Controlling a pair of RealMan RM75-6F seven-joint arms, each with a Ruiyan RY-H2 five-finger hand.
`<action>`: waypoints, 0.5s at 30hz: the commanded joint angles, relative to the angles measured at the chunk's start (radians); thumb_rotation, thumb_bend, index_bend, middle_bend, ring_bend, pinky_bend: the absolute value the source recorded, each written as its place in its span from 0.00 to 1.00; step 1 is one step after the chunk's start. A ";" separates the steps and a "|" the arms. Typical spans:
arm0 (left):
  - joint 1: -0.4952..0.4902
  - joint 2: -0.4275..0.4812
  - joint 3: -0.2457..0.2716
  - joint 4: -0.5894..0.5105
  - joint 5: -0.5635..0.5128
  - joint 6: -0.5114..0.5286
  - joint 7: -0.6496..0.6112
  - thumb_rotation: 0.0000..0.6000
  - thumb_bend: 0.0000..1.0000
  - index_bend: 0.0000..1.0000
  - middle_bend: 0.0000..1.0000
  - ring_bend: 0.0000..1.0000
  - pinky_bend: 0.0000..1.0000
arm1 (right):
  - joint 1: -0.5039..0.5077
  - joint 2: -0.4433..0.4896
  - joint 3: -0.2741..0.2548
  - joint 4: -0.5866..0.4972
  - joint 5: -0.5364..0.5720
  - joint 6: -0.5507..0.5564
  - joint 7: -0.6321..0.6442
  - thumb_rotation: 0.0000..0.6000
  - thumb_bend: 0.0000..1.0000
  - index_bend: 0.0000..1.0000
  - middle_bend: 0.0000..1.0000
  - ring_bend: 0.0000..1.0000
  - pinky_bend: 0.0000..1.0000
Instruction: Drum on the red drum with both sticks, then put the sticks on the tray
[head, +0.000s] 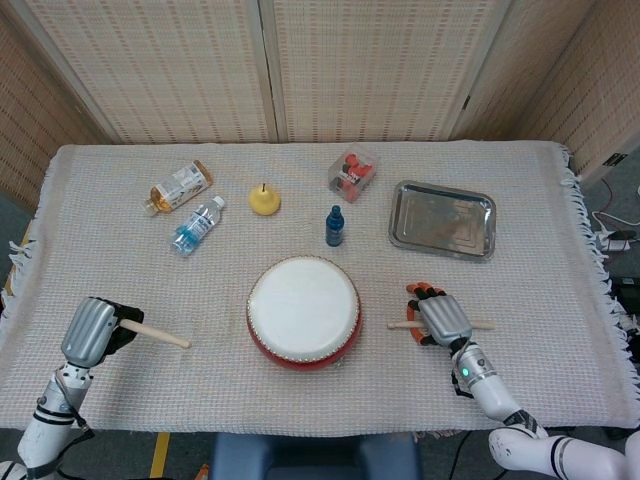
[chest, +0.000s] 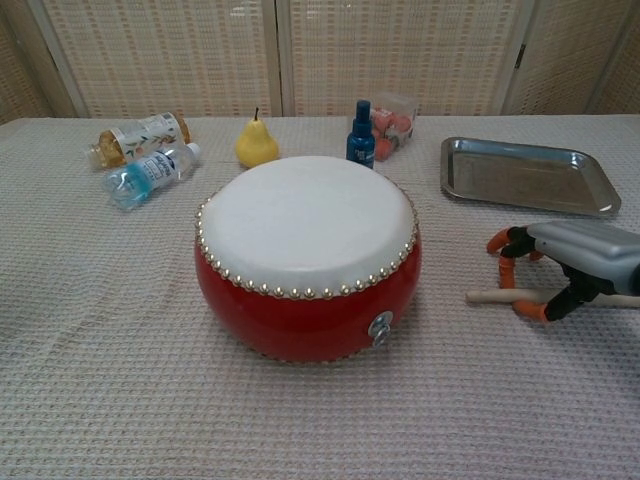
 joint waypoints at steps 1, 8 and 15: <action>0.001 0.003 -0.002 -0.004 -0.003 0.001 -0.006 1.00 0.84 1.00 1.00 1.00 1.00 | -0.016 0.021 0.000 -0.028 -0.048 0.043 0.089 1.00 0.47 0.65 0.16 0.06 0.22; 0.004 0.017 -0.009 -0.022 -0.012 0.005 -0.015 1.00 0.85 1.00 1.00 1.00 1.00 | -0.076 0.107 0.025 -0.139 -0.153 0.183 0.441 1.00 0.47 0.67 0.21 0.09 0.22; 0.004 0.030 -0.009 -0.048 -0.010 0.002 -0.002 1.00 0.84 1.00 1.00 1.00 1.00 | -0.134 0.188 0.011 -0.100 -0.273 0.306 1.131 1.00 0.47 0.67 0.24 0.11 0.22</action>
